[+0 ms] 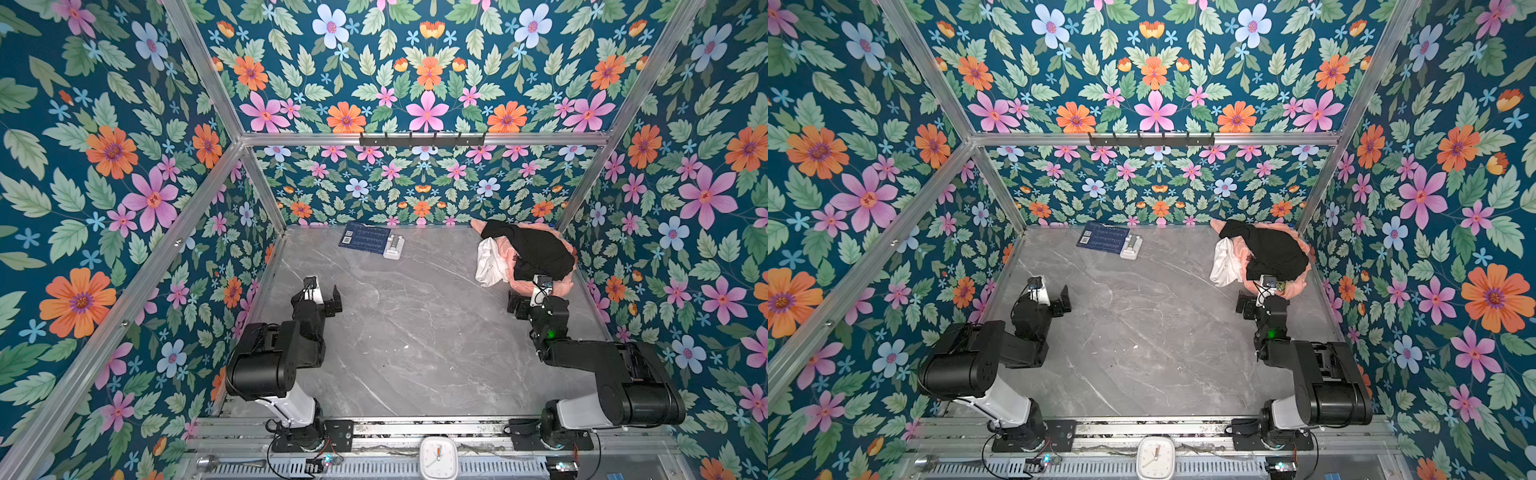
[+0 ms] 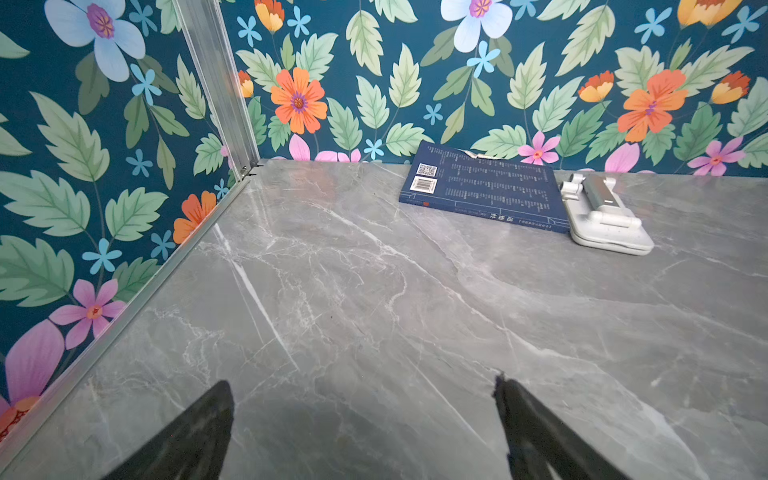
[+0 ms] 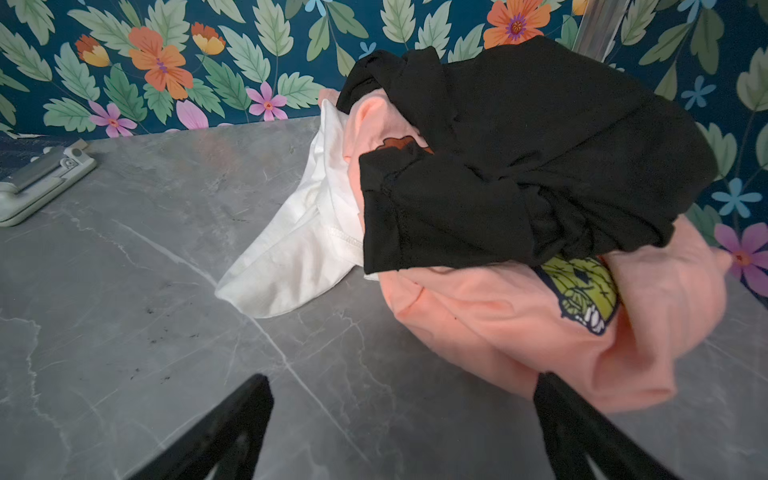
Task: Pick out a specific cloth from the pile
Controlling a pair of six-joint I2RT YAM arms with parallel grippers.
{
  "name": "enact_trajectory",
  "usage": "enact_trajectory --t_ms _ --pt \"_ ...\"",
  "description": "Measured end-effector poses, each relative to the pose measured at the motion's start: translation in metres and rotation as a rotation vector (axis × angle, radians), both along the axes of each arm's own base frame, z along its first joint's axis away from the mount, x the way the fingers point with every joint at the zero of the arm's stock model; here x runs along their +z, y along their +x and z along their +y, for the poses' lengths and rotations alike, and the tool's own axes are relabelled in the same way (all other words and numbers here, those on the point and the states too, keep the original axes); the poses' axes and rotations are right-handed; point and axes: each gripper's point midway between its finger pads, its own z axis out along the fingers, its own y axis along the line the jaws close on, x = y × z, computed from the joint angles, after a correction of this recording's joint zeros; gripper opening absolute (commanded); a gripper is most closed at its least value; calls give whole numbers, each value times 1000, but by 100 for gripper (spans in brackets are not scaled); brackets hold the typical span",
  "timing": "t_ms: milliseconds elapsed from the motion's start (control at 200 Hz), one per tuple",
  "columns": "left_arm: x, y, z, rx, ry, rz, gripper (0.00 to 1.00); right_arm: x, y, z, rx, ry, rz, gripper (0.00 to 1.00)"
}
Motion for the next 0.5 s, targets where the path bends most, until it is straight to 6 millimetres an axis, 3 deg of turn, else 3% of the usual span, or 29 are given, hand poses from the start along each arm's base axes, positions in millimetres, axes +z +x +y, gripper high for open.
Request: enact_trajectory --t_ms 500 --pt "-1 -2 0 -1 0 2 100 0 0 0 0 0 0 99"
